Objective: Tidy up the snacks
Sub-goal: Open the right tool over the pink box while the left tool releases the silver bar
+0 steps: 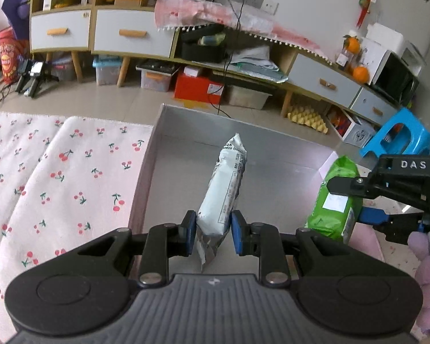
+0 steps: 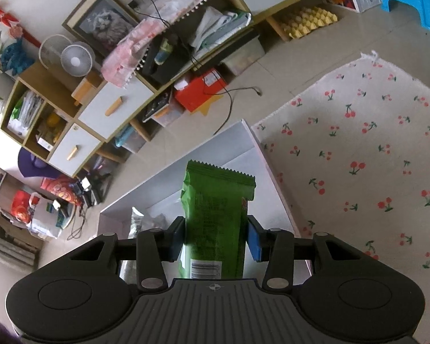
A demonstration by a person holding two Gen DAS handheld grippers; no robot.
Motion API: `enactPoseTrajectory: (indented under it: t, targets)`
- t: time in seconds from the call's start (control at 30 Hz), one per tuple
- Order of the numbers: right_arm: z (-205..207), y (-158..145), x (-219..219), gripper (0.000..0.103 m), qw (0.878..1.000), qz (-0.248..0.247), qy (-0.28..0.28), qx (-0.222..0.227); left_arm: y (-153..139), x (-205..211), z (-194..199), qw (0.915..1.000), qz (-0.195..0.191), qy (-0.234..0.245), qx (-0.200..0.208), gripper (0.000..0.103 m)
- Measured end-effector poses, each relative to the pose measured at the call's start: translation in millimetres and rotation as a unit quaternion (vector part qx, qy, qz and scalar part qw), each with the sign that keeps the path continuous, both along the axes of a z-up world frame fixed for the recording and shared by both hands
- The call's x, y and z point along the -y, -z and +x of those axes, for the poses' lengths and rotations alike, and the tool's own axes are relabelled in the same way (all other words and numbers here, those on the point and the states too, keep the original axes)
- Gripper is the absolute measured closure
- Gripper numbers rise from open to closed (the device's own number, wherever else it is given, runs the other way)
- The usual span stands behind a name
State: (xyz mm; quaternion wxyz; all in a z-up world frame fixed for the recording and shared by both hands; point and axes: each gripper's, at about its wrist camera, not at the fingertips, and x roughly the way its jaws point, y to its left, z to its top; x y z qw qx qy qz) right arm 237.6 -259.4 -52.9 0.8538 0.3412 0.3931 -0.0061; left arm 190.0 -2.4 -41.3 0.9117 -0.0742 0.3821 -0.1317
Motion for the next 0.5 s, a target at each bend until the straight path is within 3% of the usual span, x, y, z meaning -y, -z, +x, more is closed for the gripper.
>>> enactPoseTrajectory:
  t: [0.2, 0.27, 0.33, 0.5]
  targets:
    - [3.2, 6.7, -1.0, 0.057, 1.0, -0.003, 0.007, -0.006, -2.0, 2.2, -2.6, 0.9999, 0.012, 0.004, 0.0, 0.076]
    - [3.6, 6.4, -0.5, 0.056, 1.0, 0.0, 0.006, -0.008, -1.6, 3.7, -2.9, 0.9998, 0.021, 0.004, 0.002, 0.063]
    - [2.7, 5.1, 1.3, 0.041, 1.0, 0.004, 0.005, -0.007, -1.4, 5.2, -0.7, 0.9996, 0.027, 0.005, 0.002, 0.055]
    - [-2.0, -1.3, 6.2, 0.033, 1.0, 0.001, 0.01, -0.008, -6.7, 6.2, -2.0, 0.9996, 0.025, 0.013, -0.004, 0.036]
